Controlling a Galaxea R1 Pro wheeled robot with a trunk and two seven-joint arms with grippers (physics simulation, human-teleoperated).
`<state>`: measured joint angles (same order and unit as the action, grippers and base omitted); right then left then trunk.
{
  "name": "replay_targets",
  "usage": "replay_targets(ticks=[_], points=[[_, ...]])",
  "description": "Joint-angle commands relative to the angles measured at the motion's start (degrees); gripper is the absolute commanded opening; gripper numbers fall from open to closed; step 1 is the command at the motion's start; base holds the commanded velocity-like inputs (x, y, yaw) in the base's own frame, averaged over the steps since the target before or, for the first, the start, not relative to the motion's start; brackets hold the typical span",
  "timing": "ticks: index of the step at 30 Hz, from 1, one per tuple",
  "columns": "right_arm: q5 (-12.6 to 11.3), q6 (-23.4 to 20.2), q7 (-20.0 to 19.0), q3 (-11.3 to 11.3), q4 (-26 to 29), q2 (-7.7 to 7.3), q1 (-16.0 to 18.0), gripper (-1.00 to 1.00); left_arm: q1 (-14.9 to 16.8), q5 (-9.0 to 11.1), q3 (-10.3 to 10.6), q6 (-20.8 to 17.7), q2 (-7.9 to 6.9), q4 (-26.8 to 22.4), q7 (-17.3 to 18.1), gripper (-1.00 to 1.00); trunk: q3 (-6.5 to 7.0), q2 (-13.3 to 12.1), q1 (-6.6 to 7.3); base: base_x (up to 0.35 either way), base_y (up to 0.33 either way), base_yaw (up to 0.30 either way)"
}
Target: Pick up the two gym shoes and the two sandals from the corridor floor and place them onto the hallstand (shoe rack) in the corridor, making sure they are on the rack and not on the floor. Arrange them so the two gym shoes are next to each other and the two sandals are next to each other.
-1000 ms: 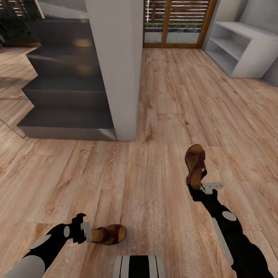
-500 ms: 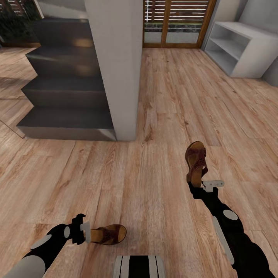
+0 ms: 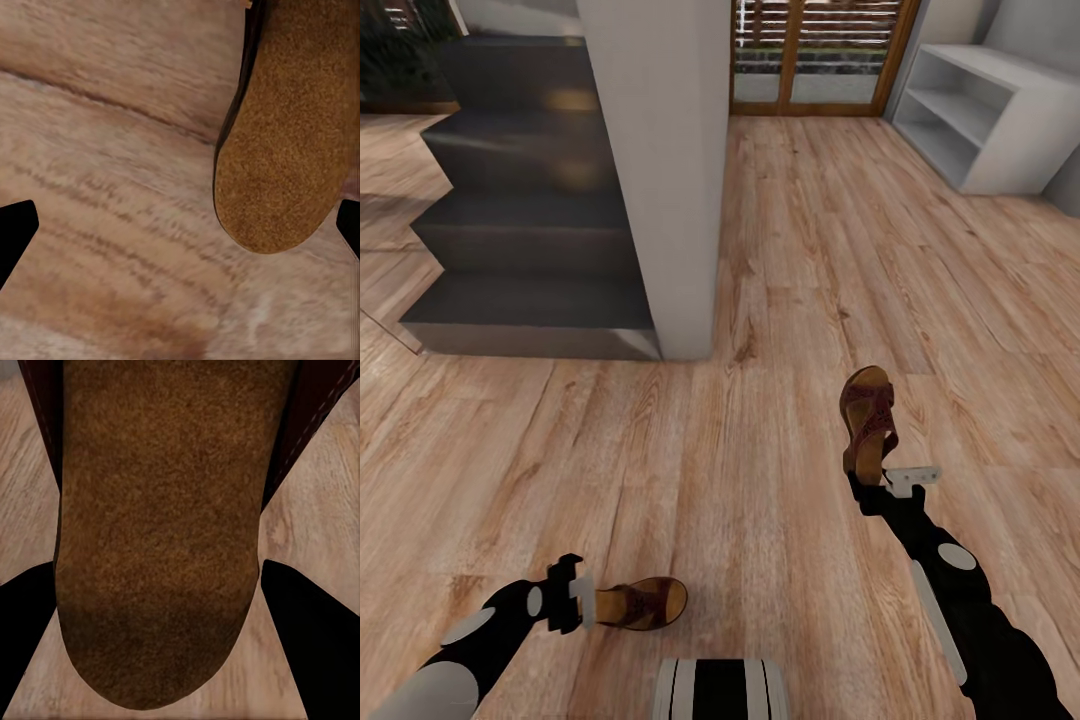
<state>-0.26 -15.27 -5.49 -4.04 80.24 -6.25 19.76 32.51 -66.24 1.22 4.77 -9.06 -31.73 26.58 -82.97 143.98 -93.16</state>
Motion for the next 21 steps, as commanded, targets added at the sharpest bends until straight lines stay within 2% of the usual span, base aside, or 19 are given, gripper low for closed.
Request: replay_targets(ticks=[1,6,19,21], points=[[0.0,-0.3,-0.3,-0.1,0.1,0.01,0.0,-1.00,0.0,-0.6,0.1,0.4,0.01,-0.1,0.1,1.00,-0.27,0.0,-0.01,0.000,0.000,0.000],[-0.1,-0.4,-0.3,-0.1,0.1,0.01,0.0,-1.00,0.0,-0.6,0.2,0.4,0.26,-0.1,0.1,1.00,-1.37,0.1,-0.14,0.000,0.000,0.000],[-0.1,-0.4,-0.3,-0.1,0.1,0.01,0.0,-1.00,0.0,-0.7,0.1,0.4,0.28,0.0,0.1,1.00,-1.37,0.1,-0.14,0.000,0.000,-0.020],[-0.1,-0.4,-0.3,-0.1,0.1,0.01,0.0,-1.00,0.0,-0.7,0.2,0.4,0.28,0.1,0.1,1.00,-1.82,0.1,-0.19,0.000,0.000,-0.054]])
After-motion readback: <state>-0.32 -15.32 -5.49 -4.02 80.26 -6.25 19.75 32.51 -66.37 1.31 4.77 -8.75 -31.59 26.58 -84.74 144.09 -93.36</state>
